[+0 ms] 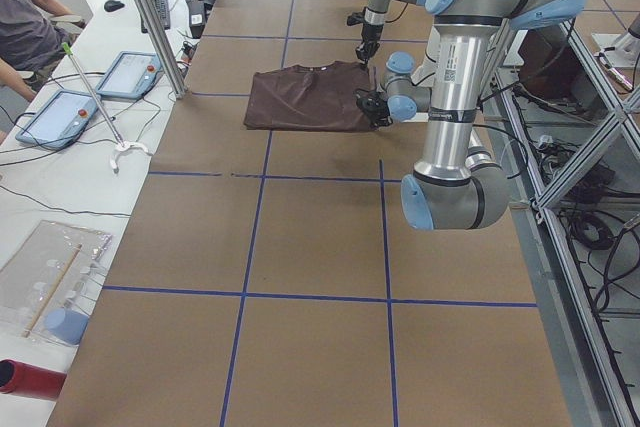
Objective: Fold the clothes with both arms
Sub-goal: 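Move both grippers to the shirt's edge nearest the robot, then grasp the near edge with both grippers and fold it toward the far edge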
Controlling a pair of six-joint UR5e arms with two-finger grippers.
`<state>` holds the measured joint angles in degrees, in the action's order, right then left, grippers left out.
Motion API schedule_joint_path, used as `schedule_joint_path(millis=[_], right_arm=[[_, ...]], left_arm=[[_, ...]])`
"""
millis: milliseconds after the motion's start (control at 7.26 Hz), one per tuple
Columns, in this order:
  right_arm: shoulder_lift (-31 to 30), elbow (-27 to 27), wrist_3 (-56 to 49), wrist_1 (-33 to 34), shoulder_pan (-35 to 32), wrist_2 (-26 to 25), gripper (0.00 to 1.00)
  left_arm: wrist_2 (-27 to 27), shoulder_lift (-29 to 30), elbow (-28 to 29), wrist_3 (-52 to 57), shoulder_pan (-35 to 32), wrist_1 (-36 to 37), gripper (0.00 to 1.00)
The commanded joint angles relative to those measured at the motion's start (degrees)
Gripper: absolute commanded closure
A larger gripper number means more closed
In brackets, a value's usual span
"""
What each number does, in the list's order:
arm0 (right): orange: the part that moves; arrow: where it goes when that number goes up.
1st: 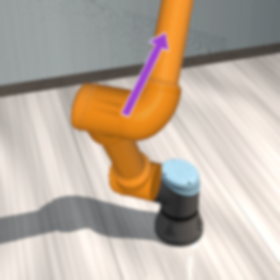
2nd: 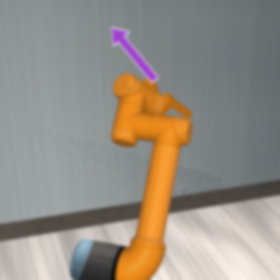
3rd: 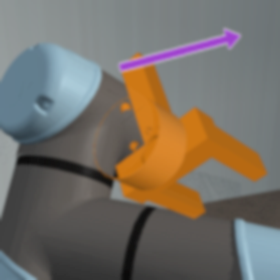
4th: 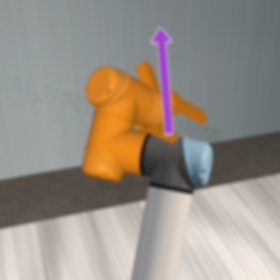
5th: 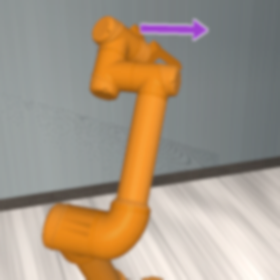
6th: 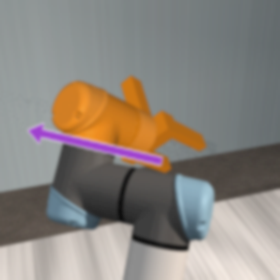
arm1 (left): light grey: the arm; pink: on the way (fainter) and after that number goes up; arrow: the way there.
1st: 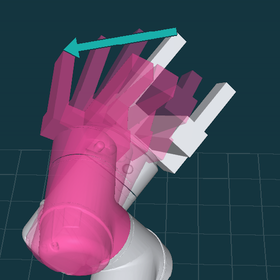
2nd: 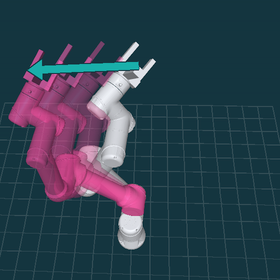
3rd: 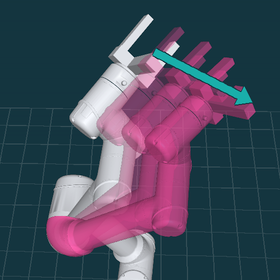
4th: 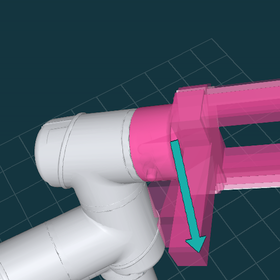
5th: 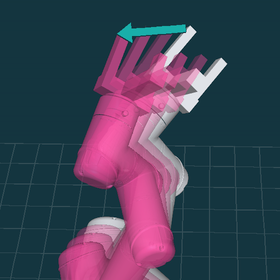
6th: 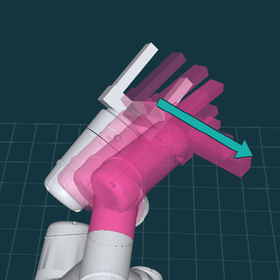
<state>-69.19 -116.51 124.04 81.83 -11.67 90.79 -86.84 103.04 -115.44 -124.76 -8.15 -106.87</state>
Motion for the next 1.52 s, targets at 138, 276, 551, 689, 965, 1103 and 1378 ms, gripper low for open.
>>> schedule_joint_path(millis=[138,276,551,689,965,1103,1378], right_arm=[[-0.2,-2.5,0.1,0.0,0.1,0.1,1.00],[-3.2,-8.2,0.1,1.7,0.5,0.5,1.00],[-3.0,-17.1,0.7,9.3,1.4,0.6,1.00],[-2.5,-16.3,0.5,9.3,-0.2,0.1,1.00],[3.3,-7.5,-4.0,9.1,-10.3,1.3,1.00],[4.4,-3.9,-5.2,8.9,-13.3,2.2,1.00],[8.8,7.0,-5.7,2.1,-18.3,4.3,1.00]], left_arm=[[0.0,-0.2,-7.7,-0.1,0.6,3.4,1.00],[0.0,-0.1,-12.0,-0.1,2.4,8.1,1.00],[-0.7,0.6,-19.5,0.2,3.1,12.6,1.00],[-0.6,1.5,-19.3,2.1,0.8,12.8,1.00],[-1.4,11.2,-8.9,11.9,-11.1,12.7,1.00],[-1.4,14.5,-3.1,13.5,-14.9,12.2,1.00],[-1.3,16.9,3.8,20.7,-20.8,10.1,1.00]])
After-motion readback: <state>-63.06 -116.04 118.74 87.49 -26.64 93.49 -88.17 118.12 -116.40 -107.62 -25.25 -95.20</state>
